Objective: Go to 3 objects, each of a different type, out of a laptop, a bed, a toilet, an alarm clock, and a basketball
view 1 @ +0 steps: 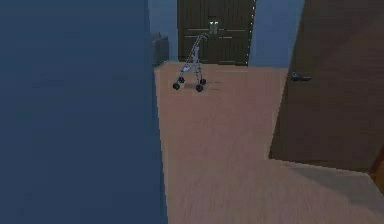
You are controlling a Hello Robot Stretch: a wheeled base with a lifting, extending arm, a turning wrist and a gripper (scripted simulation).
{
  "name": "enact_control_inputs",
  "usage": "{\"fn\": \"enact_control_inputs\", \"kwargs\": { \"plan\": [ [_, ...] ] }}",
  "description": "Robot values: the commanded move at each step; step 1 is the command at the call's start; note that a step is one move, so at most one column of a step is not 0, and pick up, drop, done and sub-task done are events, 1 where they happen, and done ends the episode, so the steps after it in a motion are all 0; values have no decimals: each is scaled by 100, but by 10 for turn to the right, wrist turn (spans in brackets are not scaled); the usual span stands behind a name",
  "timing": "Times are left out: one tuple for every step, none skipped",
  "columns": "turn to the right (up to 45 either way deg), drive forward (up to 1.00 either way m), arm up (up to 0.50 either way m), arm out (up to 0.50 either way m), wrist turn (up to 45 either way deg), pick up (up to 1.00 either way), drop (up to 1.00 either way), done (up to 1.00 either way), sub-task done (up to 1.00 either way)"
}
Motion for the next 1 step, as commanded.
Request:
{"fn": "enact_control_inputs", "kwargs": {
  "plan": [
    [300, 0, 0, 0, 0, 0, 0, 0, 0]
  ]
}}
